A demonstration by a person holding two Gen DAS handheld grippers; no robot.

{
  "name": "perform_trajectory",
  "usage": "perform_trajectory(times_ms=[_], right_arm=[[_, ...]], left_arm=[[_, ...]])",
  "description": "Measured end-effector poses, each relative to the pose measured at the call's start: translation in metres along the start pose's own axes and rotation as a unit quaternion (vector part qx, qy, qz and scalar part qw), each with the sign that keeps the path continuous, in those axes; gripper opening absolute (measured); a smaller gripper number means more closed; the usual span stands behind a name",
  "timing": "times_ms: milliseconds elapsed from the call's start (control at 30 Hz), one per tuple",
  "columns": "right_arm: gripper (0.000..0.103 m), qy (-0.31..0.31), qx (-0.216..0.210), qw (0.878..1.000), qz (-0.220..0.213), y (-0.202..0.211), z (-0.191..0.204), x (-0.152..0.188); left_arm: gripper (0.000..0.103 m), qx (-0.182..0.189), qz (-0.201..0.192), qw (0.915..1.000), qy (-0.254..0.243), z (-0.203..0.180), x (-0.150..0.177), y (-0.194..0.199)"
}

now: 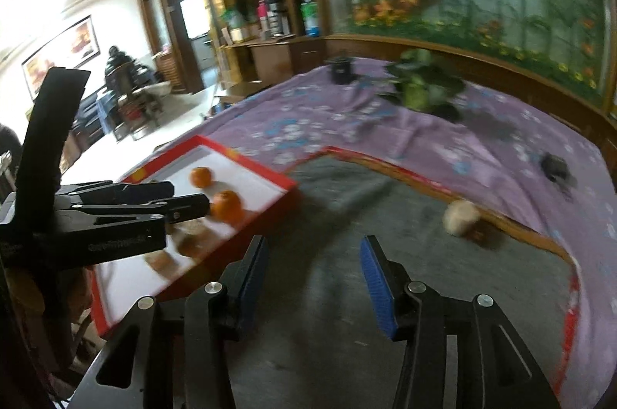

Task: Organize fruits
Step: 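Grasp a pale round cake with the left gripper while the right gripper grasps a date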

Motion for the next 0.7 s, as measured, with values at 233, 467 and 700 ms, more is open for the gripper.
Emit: perform_trajectory(times_ms=[233,467,700], right_arm=[[0.049,-0.037,0.062,0.997,0.002,0.034,-0.061,0.023],[0.049,-0.066,0.076,0.995,0.003,0.050,-0.106,0.031],[0.049,-0.070,0.081,0.994,0.011,0.056,-0.133,0.031]], left_arm=[[0.054,0.036,0.018,0.9987,-0.031,-0.057,-0.013,-0.007],[0.054,0.070,0.030,0.9943,-0.074,-0.125,-0.031,-0.022],[0.054,0.100,0.039,0.9812,-0.160,-0.183,-0.046,-0.051]])
Point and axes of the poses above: each gripper's, at about its wrist camera, not at the fingertips, and y roughly against the way its jaws point, z to its left, x to its underside, the point moved 1 cm from there along -y, roughly the way its jaws point, and after that the axes turned 15 degrees about -x, right-handed, at the moved point
